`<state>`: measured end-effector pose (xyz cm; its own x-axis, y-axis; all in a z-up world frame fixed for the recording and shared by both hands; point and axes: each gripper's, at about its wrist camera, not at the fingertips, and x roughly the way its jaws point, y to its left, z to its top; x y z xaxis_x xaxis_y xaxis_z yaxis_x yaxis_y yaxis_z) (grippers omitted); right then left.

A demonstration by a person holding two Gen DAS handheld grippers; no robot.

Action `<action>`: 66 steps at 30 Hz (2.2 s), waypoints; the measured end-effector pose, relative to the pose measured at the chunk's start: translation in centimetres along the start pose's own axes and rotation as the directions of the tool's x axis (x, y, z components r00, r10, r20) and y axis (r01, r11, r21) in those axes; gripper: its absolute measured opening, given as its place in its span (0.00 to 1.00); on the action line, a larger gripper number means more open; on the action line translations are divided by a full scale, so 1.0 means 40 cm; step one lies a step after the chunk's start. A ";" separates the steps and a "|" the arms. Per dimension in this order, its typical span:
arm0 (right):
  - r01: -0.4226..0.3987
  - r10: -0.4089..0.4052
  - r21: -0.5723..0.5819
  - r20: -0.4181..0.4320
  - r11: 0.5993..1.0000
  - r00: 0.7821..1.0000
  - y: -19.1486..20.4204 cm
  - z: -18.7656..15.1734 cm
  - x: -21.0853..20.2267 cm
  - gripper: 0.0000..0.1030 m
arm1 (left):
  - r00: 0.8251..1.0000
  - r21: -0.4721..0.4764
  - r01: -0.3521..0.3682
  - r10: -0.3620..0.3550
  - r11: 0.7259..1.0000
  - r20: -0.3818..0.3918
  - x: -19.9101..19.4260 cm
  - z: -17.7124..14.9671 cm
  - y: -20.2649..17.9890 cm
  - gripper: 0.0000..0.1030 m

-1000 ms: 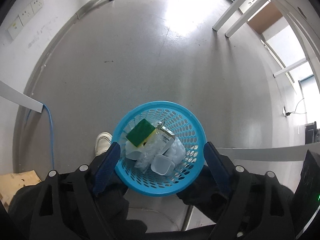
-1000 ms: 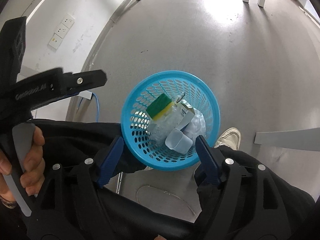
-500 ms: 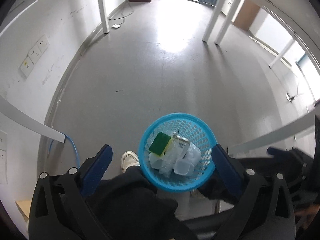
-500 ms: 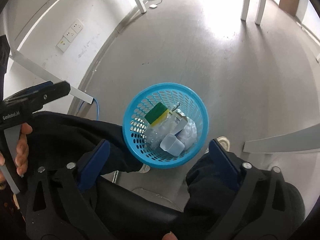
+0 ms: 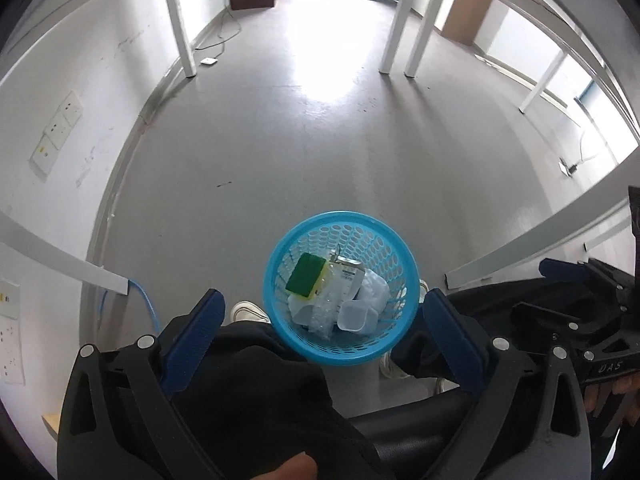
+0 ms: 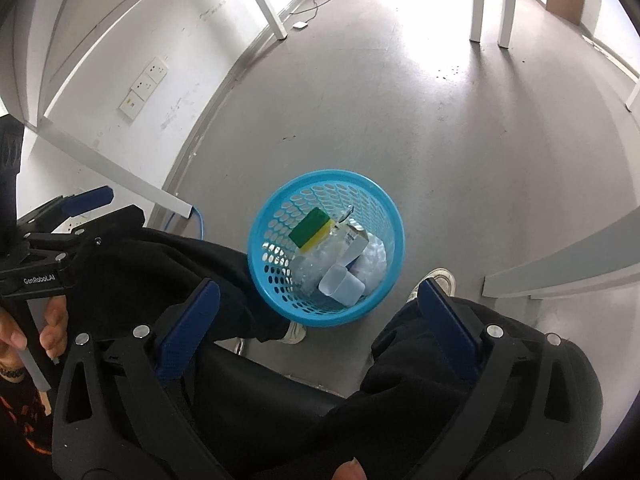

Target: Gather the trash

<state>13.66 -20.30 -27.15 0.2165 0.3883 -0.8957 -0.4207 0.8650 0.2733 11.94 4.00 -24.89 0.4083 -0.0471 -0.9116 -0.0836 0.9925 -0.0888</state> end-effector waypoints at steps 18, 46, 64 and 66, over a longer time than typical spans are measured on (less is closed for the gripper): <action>-0.042 0.043 0.029 -0.033 0.999 0.999 -0.018 0.009 0.026 0.92 | 0.998 0.000 0.046 -0.046 0.999 -0.043 0.029 0.012 -0.003 0.95; -0.028 0.030 0.032 -0.043 0.999 0.999 -0.026 0.019 0.042 0.92 | 0.993 -0.007 0.064 -0.064 0.998 -0.099 0.068 0.021 0.005 0.95; -0.042 0.044 0.034 -0.056 0.999 0.997 -0.026 0.017 0.052 0.92 | 0.991 0.000 0.075 -0.074 0.997 -0.110 0.077 0.018 0.003 0.95; -0.043 0.045 0.035 -0.057 0.998 0.997 -0.027 0.016 0.052 0.92 | 0.991 0.002 0.075 -0.074 0.997 -0.109 0.076 0.019 0.004 0.95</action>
<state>15.12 -20.22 -29.07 0.1473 0.4081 -0.9010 -0.3987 0.8582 0.3235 13.87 4.10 -27.37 0.3114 -0.1325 -0.9410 -0.0511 0.9865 -0.1558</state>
